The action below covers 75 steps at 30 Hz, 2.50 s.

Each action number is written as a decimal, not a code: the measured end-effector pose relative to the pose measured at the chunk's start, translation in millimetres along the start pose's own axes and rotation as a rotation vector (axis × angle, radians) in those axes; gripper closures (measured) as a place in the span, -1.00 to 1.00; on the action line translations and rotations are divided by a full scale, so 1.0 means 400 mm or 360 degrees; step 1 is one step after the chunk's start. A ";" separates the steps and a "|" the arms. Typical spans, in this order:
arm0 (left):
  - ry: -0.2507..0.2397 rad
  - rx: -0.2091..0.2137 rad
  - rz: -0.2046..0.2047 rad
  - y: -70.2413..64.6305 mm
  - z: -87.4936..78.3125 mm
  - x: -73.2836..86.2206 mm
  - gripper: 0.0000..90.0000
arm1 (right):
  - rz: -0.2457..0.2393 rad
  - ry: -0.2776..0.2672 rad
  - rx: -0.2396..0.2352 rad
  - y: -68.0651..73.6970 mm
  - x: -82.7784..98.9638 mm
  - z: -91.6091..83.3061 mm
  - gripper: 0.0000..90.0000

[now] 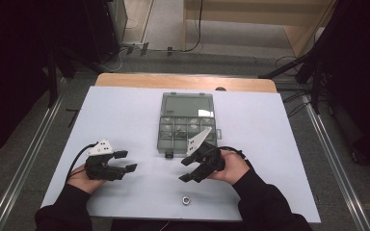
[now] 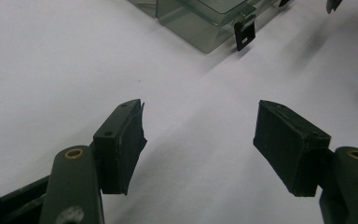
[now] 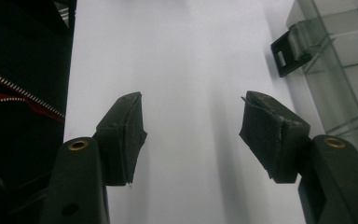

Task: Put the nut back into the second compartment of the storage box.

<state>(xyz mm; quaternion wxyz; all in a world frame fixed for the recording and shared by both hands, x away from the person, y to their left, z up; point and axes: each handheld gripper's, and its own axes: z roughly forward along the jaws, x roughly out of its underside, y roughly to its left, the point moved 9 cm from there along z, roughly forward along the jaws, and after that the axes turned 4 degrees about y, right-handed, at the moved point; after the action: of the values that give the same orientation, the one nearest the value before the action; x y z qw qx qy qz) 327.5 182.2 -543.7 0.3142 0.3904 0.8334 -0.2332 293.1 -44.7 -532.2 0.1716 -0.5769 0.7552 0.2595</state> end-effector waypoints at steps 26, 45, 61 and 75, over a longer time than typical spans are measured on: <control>0.0003 -0.0002 -0.0004 0.001 0.002 0.001 -0.27 | -0.0149 0.0071 -0.0115 0.087 0.054 0.034 -0.07; 0.0006 -0.0004 -0.0002 0.002 0.001 0.001 -0.27 | -0.0210 0.0149 -0.0143 0.125 0.075 0.075 0.11; 0.0007 -0.0004 -0.0002 0.002 0.002 0.002 -0.27 | -0.0302 0.0220 -0.0053 0.137 0.086 0.092 0.49; 0.0003 -0.0006 0.0000 0.002 0.000 0.001 -0.27 | -0.0279 0.0216 -0.0094 0.130 0.081 0.089 0.52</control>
<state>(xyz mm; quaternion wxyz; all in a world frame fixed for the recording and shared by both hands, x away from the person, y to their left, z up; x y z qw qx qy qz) 328.0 182.7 -544.2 0.3141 0.3900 0.8341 -0.2312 232.9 -38.5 -568.9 0.1252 -0.6618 0.7038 0.2259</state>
